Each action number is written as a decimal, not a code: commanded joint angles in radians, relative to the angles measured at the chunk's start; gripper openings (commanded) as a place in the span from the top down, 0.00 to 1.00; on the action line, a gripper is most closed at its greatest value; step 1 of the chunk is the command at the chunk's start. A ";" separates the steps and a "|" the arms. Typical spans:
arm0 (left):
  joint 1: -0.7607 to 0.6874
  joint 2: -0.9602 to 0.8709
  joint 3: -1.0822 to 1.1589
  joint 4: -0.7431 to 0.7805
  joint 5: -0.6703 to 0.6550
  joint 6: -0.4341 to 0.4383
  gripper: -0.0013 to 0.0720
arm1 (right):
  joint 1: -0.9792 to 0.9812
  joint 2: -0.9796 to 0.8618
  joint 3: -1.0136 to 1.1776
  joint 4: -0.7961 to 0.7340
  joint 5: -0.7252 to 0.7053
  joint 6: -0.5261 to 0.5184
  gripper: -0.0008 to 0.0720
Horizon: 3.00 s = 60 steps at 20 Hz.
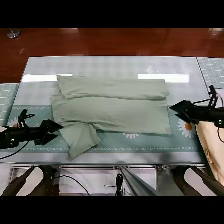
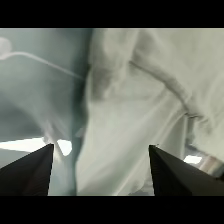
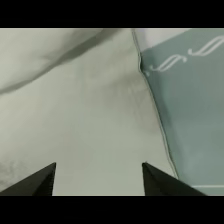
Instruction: Fold the shirts.
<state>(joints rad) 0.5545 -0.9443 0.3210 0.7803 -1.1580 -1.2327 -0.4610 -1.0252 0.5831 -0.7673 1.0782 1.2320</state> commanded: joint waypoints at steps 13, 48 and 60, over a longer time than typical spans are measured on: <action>-0.304 -0.122 0.102 -0.081 0.046 0.147 0.94 | -0.110 0.009 0.032 -0.156 0.194 0.048 0.13; -0.368 -0.364 0.646 -0.080 0.229 0.023 0.94 | 0.178 -0.328 0.510 -0.100 0.042 0.123 0.96; -0.423 -0.835 1.107 -0.069 0.285 -0.127 0.94 | 0.199 -0.722 0.763 0.009 -0.148 0.174 0.96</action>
<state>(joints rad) 0.1455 -1.7092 1.3640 0.7067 -0.9226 -1.3384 -0.2642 -1.6760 1.3144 -0.8173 0.9981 1.3968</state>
